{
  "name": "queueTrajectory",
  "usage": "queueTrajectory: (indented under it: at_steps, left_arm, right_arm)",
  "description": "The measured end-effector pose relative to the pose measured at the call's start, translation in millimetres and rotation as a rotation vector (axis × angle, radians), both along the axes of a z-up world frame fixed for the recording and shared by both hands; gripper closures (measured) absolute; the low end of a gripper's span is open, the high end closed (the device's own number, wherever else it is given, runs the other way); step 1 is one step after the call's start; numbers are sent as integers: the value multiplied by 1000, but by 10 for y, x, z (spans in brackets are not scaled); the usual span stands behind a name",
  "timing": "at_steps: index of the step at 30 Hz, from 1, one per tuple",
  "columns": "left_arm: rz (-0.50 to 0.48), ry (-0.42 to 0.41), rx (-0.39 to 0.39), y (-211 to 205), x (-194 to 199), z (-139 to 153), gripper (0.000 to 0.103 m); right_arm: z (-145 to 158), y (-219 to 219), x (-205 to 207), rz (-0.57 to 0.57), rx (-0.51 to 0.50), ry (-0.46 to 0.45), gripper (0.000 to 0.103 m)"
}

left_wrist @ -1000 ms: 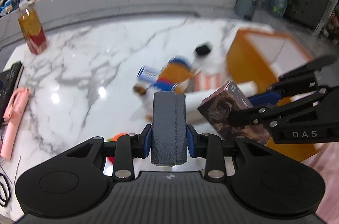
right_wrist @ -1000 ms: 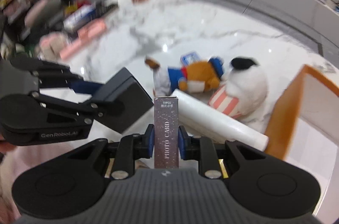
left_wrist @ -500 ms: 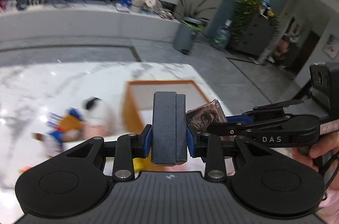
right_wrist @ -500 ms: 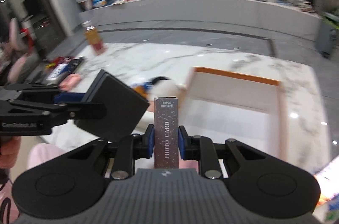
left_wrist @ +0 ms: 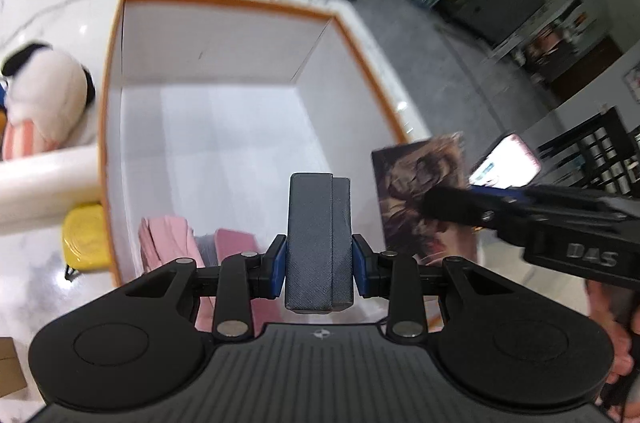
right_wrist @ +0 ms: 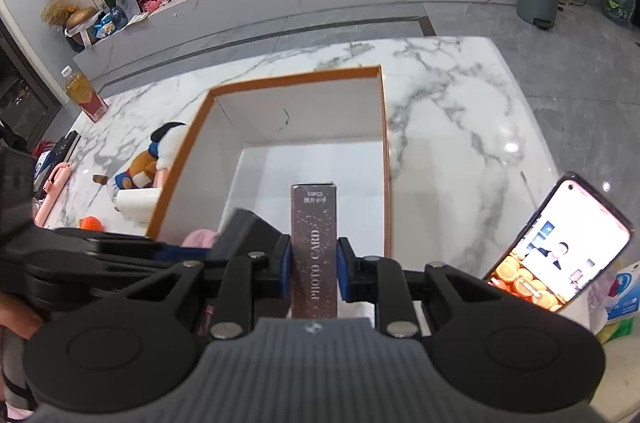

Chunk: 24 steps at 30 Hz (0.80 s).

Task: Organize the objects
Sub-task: 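Lower the black gift box into the orange box with the left while the right carries the card box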

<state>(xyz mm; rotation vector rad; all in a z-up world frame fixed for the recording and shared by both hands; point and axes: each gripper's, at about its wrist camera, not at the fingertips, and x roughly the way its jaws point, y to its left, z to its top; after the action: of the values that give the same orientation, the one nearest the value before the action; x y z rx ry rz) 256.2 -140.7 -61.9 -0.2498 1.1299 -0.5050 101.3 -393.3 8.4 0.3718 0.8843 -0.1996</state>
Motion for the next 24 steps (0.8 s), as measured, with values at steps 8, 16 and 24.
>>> queueTrajectory:
  at_steps: [8,16,24]
  left_arm:
    - [-5,57,75,-204,51,-224,65]
    - [2,1,203,-243,-89,-139,65]
    - [47,-3,198,-138,-165,-116,65]
  right_arm:
    - [-242,-52,140,30,44,12,79]
    - [-409,27,230,37,119,17,79]
    - [-436,153,381,38,134,83,79]
